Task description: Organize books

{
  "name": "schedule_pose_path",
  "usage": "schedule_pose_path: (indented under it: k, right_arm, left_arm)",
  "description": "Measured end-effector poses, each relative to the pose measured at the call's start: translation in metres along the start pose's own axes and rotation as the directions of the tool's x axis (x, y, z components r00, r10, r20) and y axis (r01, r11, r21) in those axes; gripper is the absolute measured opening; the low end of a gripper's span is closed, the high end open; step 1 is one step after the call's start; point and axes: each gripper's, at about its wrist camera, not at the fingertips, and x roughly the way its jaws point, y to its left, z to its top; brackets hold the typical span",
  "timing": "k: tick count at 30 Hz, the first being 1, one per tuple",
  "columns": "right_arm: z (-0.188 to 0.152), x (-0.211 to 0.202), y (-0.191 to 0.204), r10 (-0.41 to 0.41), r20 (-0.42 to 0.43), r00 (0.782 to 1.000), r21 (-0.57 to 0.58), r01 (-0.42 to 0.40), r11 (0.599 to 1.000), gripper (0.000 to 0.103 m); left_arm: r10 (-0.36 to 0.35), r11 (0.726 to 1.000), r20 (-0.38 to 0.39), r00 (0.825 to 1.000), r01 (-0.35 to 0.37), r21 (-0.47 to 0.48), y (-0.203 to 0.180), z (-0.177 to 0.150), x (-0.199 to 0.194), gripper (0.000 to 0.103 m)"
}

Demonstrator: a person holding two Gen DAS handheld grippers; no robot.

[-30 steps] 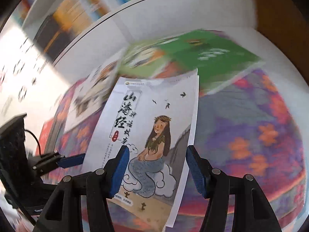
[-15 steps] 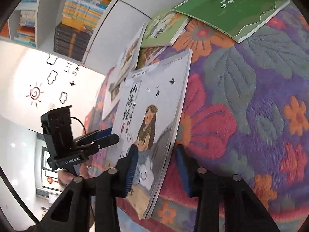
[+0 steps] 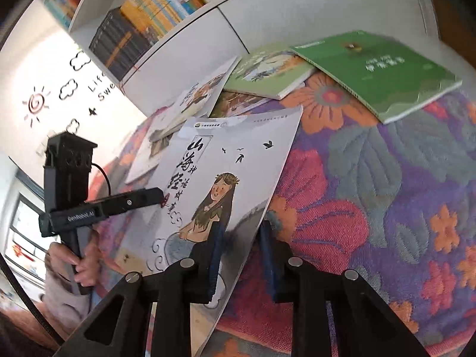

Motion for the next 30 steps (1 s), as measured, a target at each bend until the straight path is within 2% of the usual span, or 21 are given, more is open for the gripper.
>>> schedule_pose_path:
  k: [4, 30]
  right_arm:
    - [-0.0004, -0.0013, -0.0071, 0.032, -0.004, 0.999, 0.022, -0.032, 0.999, 0.022]
    - [0.0001, -0.0019, -0.0073, 0.050, 0.003, 0.999, 0.037, -0.050, 0.998, 0.022]
  left_arm:
    - [0.012, 1.000, 0.015, 1.000, -0.013, 0.025, -0.0025, -0.0024, -0.0013, 0.027]
    - [-0.010, 1.000, 0.028, 1.000, 0.009, 0.018, 0.0022, -0.0031, -0.0053, 0.027]
